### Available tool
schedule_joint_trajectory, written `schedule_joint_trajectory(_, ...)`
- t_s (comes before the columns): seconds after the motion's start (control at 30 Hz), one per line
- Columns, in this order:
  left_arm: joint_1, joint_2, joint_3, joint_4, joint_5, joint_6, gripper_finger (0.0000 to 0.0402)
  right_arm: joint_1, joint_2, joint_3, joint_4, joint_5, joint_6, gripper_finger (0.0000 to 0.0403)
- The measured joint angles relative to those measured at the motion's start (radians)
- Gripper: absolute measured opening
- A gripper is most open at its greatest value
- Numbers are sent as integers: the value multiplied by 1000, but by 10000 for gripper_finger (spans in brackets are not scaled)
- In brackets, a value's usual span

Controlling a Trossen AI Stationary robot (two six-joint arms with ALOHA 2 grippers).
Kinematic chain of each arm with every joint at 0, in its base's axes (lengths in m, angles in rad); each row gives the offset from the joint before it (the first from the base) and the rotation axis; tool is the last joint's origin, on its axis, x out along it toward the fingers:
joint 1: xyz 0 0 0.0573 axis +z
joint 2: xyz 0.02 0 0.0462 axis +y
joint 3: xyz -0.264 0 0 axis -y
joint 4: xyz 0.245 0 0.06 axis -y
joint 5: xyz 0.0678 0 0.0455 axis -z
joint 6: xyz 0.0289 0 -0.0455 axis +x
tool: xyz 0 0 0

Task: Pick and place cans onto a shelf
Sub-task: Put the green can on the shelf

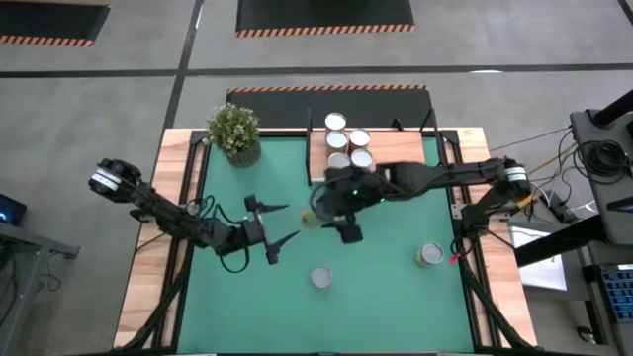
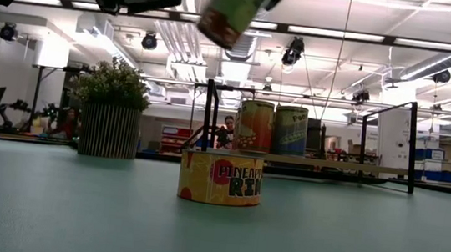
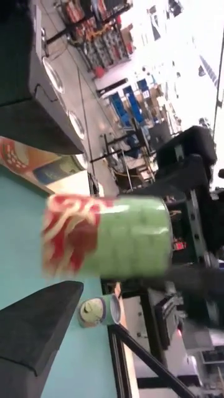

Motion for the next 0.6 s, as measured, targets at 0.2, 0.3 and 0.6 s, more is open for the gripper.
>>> schedule_joint_trajectory(0.2,-7,-10,20,0,6,6,334,-97,-52,102,-336,57,42,275)
schedule_joint_trajectory(0.3,-7,-10,34,0,4,6,334,-183,-80,136,-459,55,75,276)
schedule_joint_trajectory(0.6,-7,-10,59,-1,6,6,334,-561,-152,83,-610,59,91,276)
